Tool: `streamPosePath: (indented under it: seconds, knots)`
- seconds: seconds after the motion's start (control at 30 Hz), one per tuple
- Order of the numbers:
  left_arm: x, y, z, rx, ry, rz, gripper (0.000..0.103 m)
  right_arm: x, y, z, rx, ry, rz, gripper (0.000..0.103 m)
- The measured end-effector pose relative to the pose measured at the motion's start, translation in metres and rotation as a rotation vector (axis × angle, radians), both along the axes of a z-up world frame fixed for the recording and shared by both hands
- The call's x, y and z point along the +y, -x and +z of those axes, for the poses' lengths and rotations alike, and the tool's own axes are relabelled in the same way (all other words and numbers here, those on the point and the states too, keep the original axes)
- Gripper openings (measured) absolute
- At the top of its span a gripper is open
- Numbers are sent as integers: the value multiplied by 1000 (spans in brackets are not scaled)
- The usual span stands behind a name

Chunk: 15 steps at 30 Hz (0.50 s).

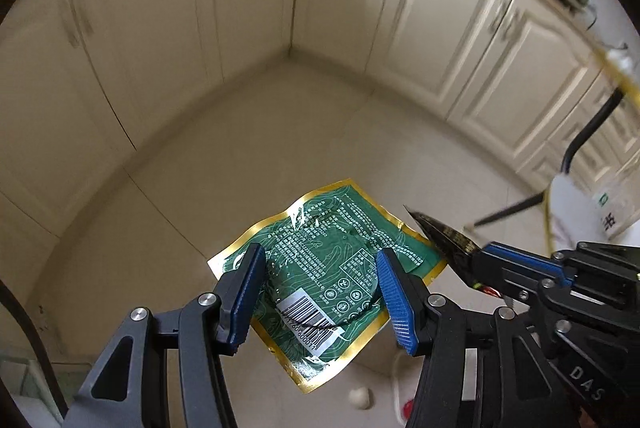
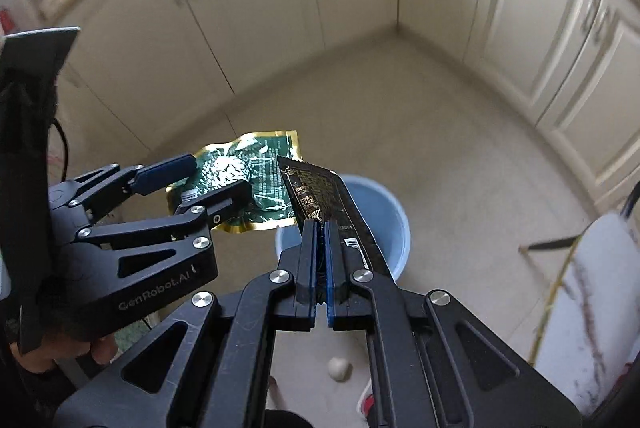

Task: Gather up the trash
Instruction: 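Carry both items over the blue bin and open both tools to drop them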

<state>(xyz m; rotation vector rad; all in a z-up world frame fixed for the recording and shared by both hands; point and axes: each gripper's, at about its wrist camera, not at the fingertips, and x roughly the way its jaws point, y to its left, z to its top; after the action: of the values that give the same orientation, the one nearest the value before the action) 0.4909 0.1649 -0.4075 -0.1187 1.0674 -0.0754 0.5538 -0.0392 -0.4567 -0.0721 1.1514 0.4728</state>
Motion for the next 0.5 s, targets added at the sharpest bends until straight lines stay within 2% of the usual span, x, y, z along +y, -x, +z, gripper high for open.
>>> streamPosePath:
  seconds: [0.1,0.27,0.3,0.37,0.5]
  knots:
    - [-5,-26,-36,48,-14,-7,53,-3,-19,-43,60,23,-14,4]
    - [-7,-63,-81,120,6,-9,56,-13,-41,-92,131,18,-34,4]
    - [-5,-66,-86,129,8,-3,61,-16,-46,-97,137,8,-35,4]
    - [2,-79,-92,149,1,14,62,-19,-52,-108,147,-11,-38,5]
    - [6,-95,-86,143,6,54,68,-20,-57,-118,150,-30,-55,13]
